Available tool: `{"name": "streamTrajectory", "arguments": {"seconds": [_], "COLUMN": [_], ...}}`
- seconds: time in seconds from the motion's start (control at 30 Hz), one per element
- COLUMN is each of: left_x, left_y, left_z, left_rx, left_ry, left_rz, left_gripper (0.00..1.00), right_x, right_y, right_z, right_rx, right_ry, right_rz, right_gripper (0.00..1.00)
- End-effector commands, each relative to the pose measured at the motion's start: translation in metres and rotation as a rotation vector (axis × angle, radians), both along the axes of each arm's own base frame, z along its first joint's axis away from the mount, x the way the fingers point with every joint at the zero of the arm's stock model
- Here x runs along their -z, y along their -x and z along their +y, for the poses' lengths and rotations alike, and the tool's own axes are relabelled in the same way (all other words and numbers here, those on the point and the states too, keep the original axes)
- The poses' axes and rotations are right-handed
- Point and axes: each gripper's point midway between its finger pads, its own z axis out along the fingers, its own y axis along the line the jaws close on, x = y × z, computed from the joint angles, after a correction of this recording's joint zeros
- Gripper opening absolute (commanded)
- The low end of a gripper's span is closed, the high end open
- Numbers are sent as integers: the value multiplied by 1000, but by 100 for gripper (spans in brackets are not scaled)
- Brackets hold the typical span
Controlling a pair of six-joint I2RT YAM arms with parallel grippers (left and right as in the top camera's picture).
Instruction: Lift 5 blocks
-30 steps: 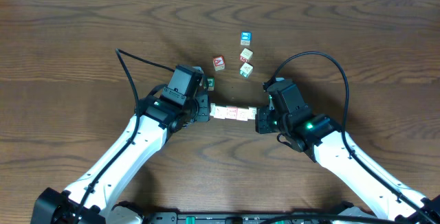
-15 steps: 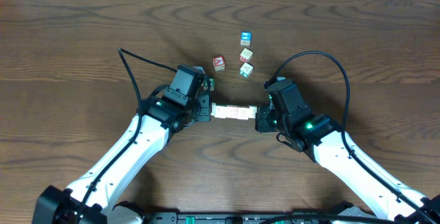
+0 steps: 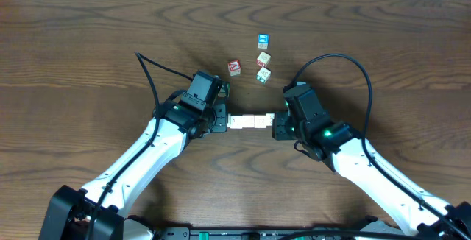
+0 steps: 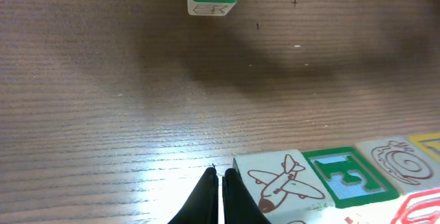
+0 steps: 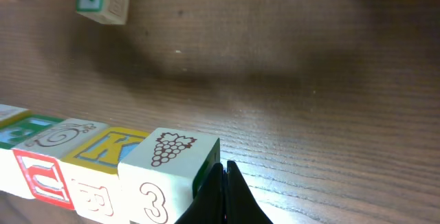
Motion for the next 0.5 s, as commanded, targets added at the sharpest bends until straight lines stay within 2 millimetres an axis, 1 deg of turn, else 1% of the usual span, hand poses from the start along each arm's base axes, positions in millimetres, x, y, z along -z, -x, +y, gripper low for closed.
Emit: {"name": "streamTrajectory", "arguments": {"seconds": [0.0,0.13,0.47], "left_x": [-20,-18,-16], "left_y": [24,24,24], "left_z": [-63,-64,-64], "left_rx": [164,163,163], "left_ry": [228,226,224], "left_rz": [62,65,67], "left_gripper": [7,7,7], "right_x": [-30,-28,-27], "right_y": [35,35,34], "right_z": [78,82,83], "right_rx": [-250,-263,-260], "right_ry": [-277,-291,-293], "right_rz": [92,102,105], "right_gripper": [1,1,1]}}
